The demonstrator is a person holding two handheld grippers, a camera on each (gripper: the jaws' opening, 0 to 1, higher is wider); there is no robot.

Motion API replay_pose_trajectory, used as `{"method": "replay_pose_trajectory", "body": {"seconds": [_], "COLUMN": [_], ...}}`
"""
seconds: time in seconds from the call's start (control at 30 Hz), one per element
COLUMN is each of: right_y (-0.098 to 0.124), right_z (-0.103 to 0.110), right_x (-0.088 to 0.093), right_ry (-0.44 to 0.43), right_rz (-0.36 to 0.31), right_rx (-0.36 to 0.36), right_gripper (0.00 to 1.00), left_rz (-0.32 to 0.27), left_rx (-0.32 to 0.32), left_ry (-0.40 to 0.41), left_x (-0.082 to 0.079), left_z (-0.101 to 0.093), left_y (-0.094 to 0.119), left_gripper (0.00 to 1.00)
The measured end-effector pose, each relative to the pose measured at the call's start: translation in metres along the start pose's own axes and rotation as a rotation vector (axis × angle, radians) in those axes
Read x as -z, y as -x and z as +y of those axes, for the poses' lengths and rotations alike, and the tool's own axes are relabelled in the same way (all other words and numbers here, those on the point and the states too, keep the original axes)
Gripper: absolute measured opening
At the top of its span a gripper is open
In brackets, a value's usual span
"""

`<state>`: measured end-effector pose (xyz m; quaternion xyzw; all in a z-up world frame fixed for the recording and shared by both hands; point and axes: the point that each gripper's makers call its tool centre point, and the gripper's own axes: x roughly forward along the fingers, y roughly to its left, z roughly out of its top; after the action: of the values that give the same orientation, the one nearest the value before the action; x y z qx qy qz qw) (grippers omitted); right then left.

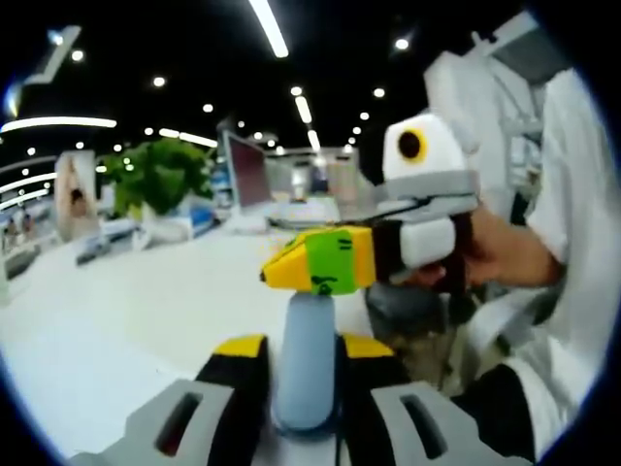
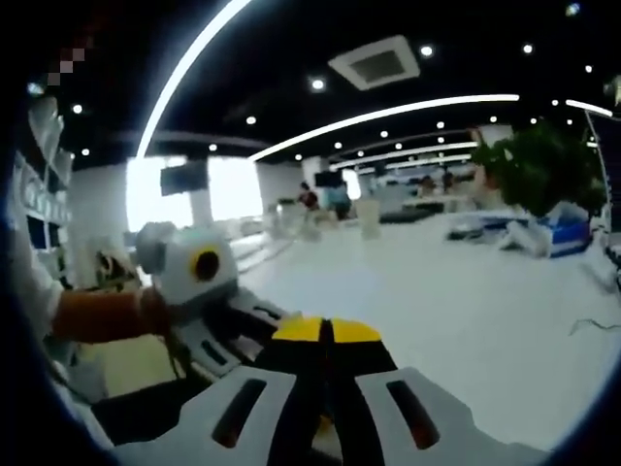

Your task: Pick up the paper insert the paper into the punch align the paper edges press the punch to punch holes

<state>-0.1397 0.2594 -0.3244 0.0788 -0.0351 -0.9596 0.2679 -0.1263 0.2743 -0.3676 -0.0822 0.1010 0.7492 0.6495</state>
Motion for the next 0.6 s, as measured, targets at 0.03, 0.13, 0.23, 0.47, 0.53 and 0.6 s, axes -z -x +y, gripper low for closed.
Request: {"method": "replay_pose_trajectory", "body": {"seconds": [0.03,0.13,0.23,0.47,0.53,0.6], "right_y": [0.000,0.001,0.000,-0.001,-0.001,-0.001], "right_z": [-0.002,-0.009,-0.012,-0.009,-0.009,-0.009], "right_x": [0.004,0.017,0.026,0.023,0.023,0.023], "right_ry": [0.006,-0.015,-0.063,-0.054,-0.051,-0.055], "right_rz": [0.012,0.036,0.047,0.036,0.038,0.036], "right_rx": [0.013,0.027,0.026,0.024,0.025,0.025], "right_gripper": [0.02,0.02,0.02,0.02,0.02,0.02], "left_rz": [0.001,-0.001,-0.001,-0.002,-0.001,-0.002], "left_rx": [0.000,0.000,0.000,0.000,0.001,0.000], "left_ry": [0.000,-0.001,-0.002,-0.002,-0.001,-0.002], "left_x": [0.000,0.000,0.000,0.000,0.000,0.000], "left_z": [0.000,0.000,0.000,-0.001,-0.001,-0.001], "left_y": [0.000,0.000,0.000,0.001,0.001,0.001], "left_gripper": [0.30,0.30,0.30,0.30,0.30,0.30]}}
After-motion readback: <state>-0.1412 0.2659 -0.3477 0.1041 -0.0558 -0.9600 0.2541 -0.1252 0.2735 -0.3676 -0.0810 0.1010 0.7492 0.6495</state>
